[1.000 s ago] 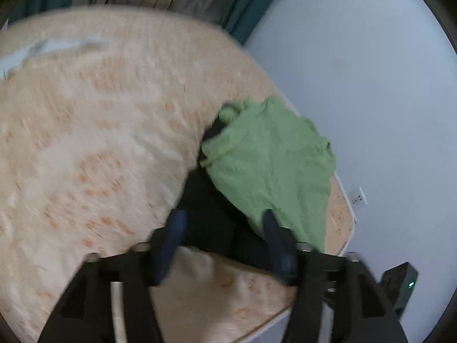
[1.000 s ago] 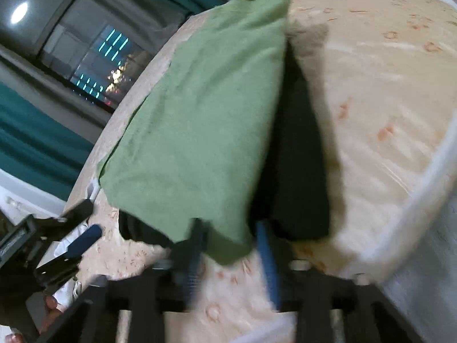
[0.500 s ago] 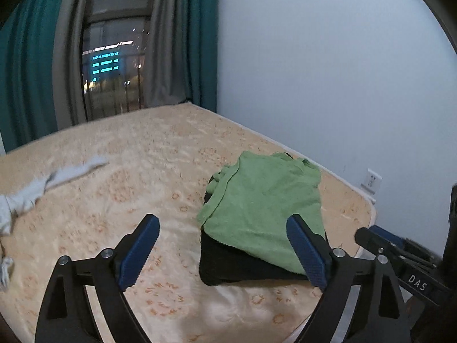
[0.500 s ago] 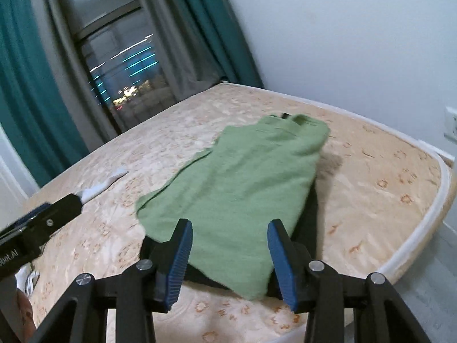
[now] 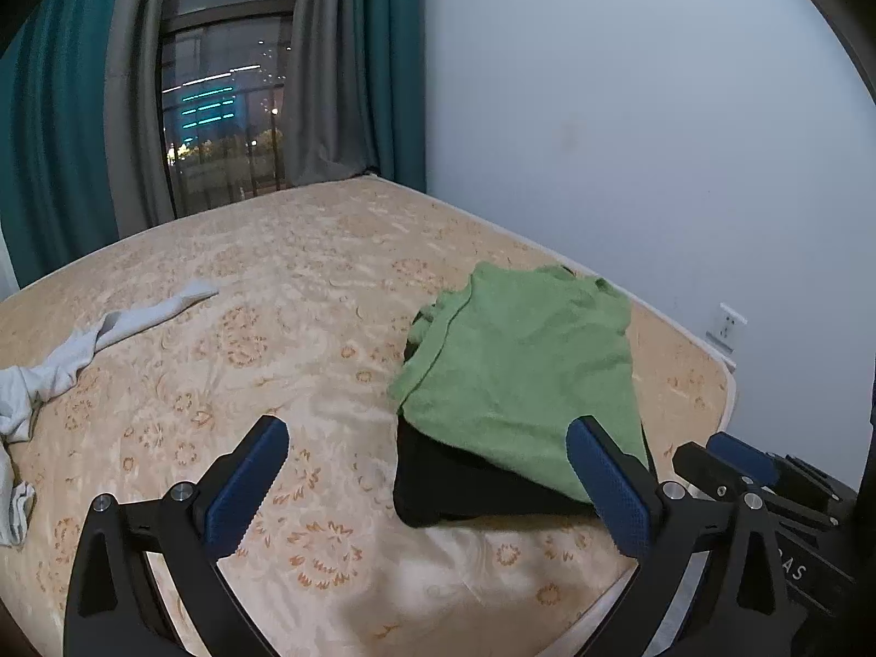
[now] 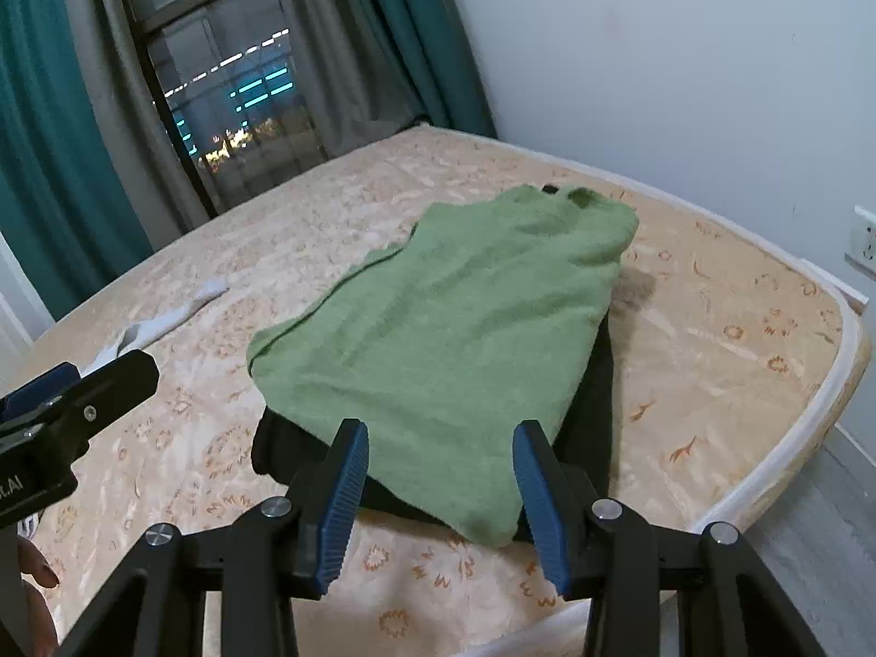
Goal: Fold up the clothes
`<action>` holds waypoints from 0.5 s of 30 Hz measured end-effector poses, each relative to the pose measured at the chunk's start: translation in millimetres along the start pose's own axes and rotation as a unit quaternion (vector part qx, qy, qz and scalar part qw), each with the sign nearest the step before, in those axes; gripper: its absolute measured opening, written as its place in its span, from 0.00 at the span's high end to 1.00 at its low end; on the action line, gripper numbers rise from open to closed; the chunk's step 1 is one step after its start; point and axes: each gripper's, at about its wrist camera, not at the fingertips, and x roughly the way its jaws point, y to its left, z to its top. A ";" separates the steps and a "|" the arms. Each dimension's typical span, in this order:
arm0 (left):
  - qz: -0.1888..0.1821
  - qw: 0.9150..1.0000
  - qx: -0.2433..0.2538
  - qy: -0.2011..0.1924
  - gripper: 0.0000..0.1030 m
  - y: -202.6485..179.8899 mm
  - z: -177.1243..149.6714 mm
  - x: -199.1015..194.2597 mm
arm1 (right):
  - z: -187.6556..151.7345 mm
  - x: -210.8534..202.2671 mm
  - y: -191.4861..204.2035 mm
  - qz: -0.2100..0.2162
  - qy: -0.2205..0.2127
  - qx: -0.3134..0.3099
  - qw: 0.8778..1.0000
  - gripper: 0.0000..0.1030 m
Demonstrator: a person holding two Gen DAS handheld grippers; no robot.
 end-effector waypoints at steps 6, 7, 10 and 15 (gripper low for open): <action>-0.004 1.000 0.005 0.013 0.00 -3.0 -2.0 3.1 | -1.8 4.7 -1.0 -0.001 0.014 0.003 1.000 0.55; -0.005 1.000 0.004 0.014 0.00 -3.3 -2.0 2.8 | -1.7 4.7 -1.8 0.000 0.015 0.003 1.000 0.55; -0.003 1.000 0.005 0.016 0.00 -5.0 -2.2 1.0 | -1.4 4.8 -4.2 0.000 0.017 0.006 1.000 0.55; -0.003 1.000 0.003 0.019 0.00 -6.1 -2.3 0.5 | 0.0 5.3 -6.9 -0.006 0.018 0.003 1.000 0.55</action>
